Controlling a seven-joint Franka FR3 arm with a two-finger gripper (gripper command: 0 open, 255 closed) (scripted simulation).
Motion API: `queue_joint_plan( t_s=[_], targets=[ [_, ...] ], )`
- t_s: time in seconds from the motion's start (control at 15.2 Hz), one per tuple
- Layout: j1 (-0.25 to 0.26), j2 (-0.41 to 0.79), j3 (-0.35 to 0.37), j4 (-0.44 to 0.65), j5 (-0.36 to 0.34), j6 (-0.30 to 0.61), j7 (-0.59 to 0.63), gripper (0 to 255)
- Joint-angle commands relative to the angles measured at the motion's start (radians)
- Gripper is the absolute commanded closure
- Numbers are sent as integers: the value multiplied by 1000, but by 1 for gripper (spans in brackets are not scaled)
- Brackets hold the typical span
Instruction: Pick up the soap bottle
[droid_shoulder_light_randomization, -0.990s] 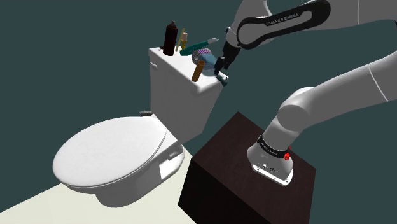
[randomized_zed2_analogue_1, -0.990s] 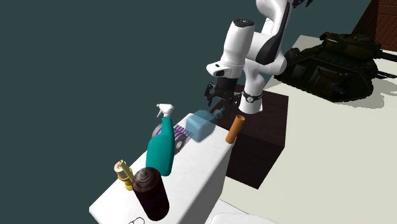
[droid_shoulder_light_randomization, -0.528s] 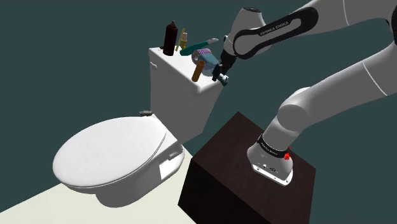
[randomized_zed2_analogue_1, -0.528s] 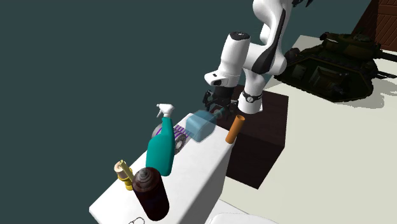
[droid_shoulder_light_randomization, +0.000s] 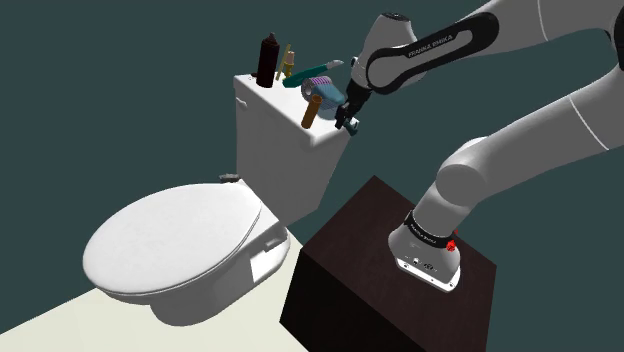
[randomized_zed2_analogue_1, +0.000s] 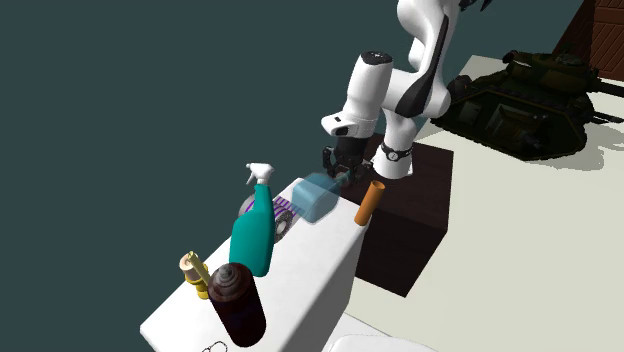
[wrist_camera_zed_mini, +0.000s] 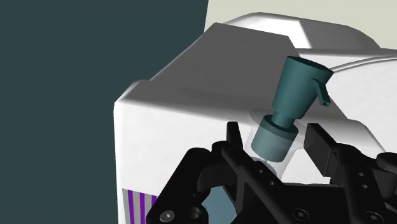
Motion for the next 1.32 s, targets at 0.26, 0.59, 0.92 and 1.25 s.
queue_joint_plan(
  t_s=[0.26,0.59,0.92,1.25],
  targets=[
    [2,-17,1,15,3,-32,-2,255],
    [5,-60,4,56,11,-116,-8,255],
    [8,-94,8,103,18,-196,-14,255],
    [10,-111,10,134,22,-244,-17,255]
  ],
)
